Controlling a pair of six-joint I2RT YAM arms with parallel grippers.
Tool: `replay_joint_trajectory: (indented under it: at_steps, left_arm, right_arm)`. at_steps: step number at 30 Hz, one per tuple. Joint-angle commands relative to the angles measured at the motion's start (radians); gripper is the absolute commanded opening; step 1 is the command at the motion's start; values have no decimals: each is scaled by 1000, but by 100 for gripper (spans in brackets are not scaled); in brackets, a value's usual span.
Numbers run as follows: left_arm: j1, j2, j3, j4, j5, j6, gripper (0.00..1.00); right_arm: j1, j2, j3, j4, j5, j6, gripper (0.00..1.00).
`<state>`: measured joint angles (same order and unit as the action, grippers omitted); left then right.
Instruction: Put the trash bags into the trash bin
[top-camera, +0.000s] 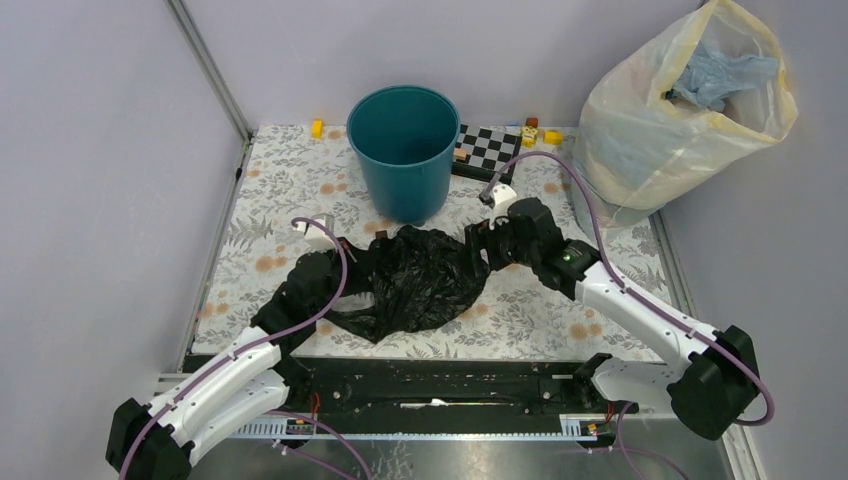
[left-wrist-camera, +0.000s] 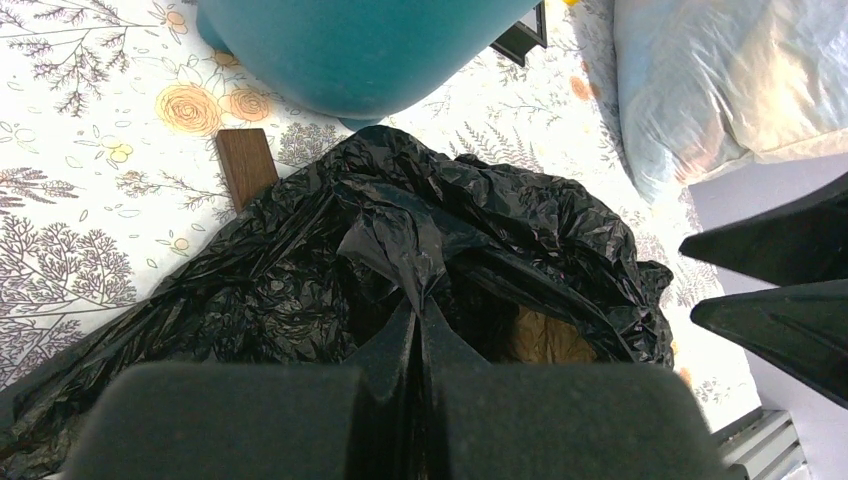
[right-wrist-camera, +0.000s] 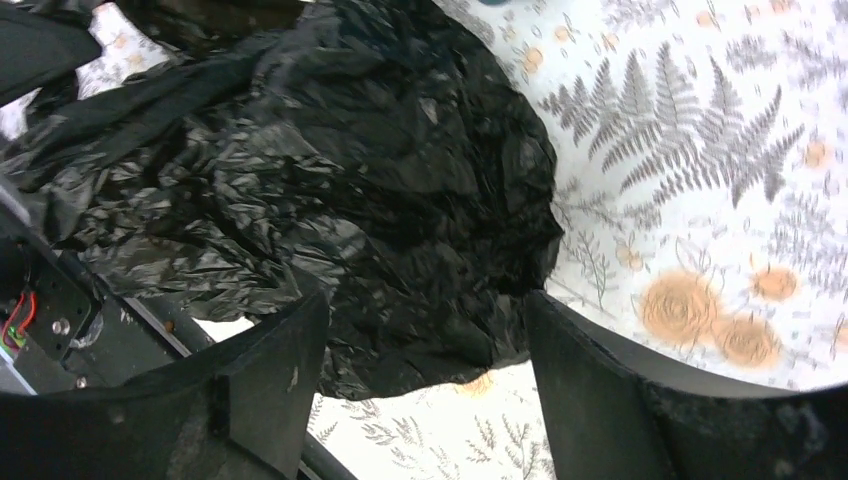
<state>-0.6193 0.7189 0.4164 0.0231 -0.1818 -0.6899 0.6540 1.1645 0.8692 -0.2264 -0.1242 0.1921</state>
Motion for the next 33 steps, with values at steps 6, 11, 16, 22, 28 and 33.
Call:
replay_joint_trajectory:
  at_steps: [6,11,16,22,28,33]
  left_arm:
    - [4,11,8,64,33,55,0]
    - [4,9,8,73,32,55,0]
    - [4,15,22,54,15,49,0]
    - [4,-1,55,-134,-258,-74,0]
    - [14,-87,26,-246,-438,-184,0]
    - [19,-111,14,-262,-464,-211,0]
  right_arm:
    - [-2,109,84,-2,-193,-280,80]
    - [-2,142,96,2,-155,-278,77]
    - [-2,143,111,-13,-160,-253,27]
    - [-2,3,8,68,11,-114,0]
    - [-2,-180,-122,78,254,-9,0]
    - [-1,-253,-173,6,354,69,7]
